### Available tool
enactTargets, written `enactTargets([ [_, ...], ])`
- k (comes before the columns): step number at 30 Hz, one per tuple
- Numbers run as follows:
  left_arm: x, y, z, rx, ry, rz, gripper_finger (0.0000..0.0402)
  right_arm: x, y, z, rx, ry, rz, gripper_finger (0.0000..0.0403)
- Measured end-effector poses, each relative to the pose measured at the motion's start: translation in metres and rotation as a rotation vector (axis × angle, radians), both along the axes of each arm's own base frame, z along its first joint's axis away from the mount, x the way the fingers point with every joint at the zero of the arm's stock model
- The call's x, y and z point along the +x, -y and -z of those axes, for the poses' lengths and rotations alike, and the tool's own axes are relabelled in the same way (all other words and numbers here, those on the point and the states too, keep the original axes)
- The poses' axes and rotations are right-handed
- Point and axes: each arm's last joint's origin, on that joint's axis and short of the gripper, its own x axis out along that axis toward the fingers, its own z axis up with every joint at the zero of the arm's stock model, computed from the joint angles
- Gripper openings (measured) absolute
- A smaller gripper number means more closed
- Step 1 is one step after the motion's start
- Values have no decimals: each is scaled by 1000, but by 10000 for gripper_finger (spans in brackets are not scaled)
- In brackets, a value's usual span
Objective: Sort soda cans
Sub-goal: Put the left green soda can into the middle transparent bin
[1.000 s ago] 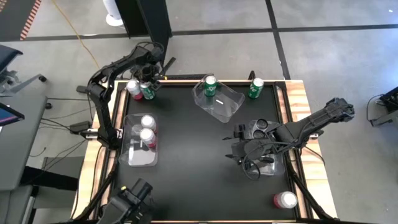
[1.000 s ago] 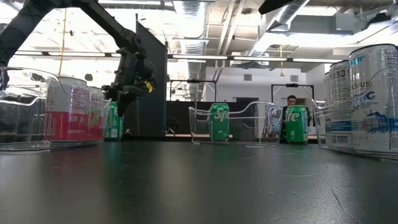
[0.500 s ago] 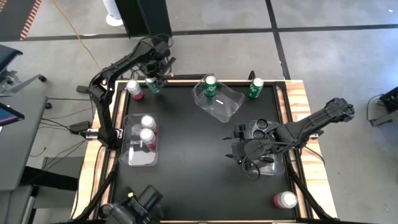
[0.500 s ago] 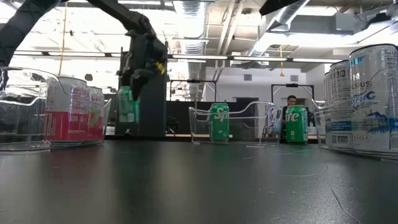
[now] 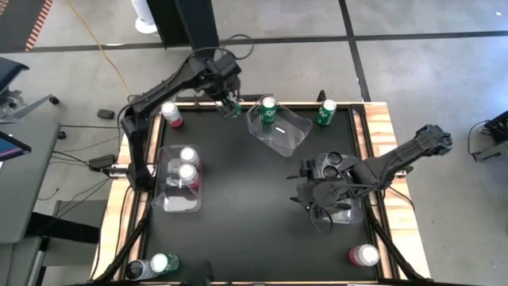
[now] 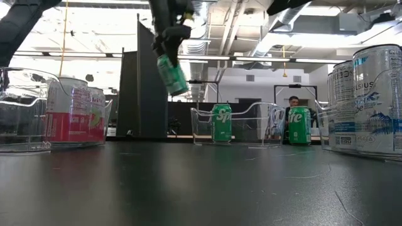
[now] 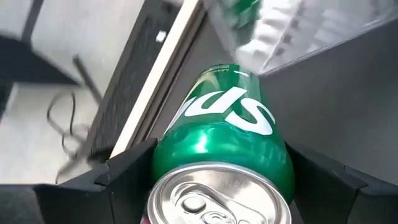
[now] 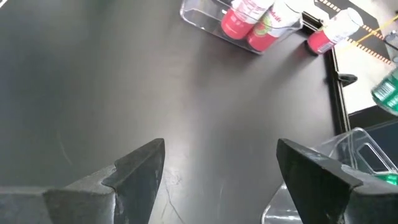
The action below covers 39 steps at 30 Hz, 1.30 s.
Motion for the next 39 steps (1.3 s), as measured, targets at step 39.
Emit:
enactTargets([
  [39, 90, -19, 91, 13, 16, 125, 306, -7, -11, -5, -23, 11, -11, 329],
])
